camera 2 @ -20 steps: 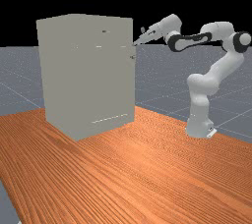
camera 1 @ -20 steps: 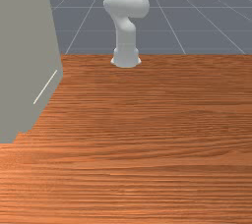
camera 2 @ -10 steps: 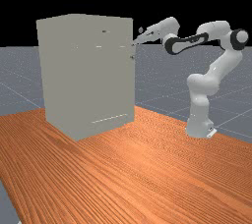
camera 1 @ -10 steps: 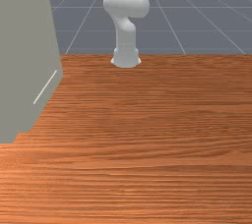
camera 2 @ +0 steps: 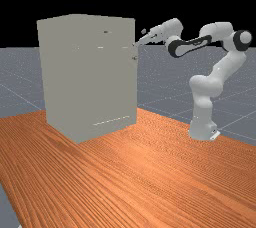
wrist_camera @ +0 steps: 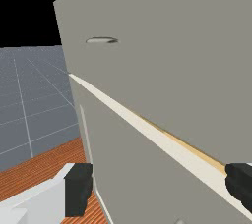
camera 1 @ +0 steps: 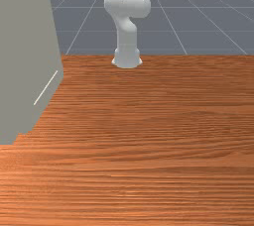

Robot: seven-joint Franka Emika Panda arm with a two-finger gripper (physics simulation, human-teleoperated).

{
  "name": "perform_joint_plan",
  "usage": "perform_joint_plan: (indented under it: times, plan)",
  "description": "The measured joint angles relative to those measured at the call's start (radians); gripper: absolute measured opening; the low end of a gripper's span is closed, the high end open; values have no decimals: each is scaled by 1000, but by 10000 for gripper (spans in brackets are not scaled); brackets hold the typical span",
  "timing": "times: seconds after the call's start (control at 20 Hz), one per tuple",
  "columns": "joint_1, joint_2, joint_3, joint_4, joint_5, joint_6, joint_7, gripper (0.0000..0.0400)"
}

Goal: Open the cabinet door

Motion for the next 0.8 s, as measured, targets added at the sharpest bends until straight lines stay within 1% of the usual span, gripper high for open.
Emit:
perform_joint_plan:
  times: [0.1,0.2,0.25,0.3,0.35,0.4,0.5,0.55,0.6,0.65,0.7,0.75,0.8]
  plan:
    - [-7,-19,46,-9,-14,-24,60,400]
    - [15,-35,113,-21,-18,-41,132,400]
    - [37,-27,158,-75,-11,-47,175,400]
    - [55,5,201,-171,-7,-59,209,400]
    - [65,26,231,-232,-5,-71,235,400]
    - [69,21,252,-263,-2,-94,250,400]
    - [59,-18,261,-272,-2,-129,255,400]
    - [44,-28,257,-254,-2,-151,252,400]
    - [10,-28,251,-213,-17,-202,229,400]
    - [-108,-30,305,-171,-109,-253,246,400]
    - [-345,-48,429,-152,-307,-188,443,314]
    - [-565,-77,542,-114,-515,-172,656,400]
    - [-668,-73,619,-90,-637,-188,758,400]
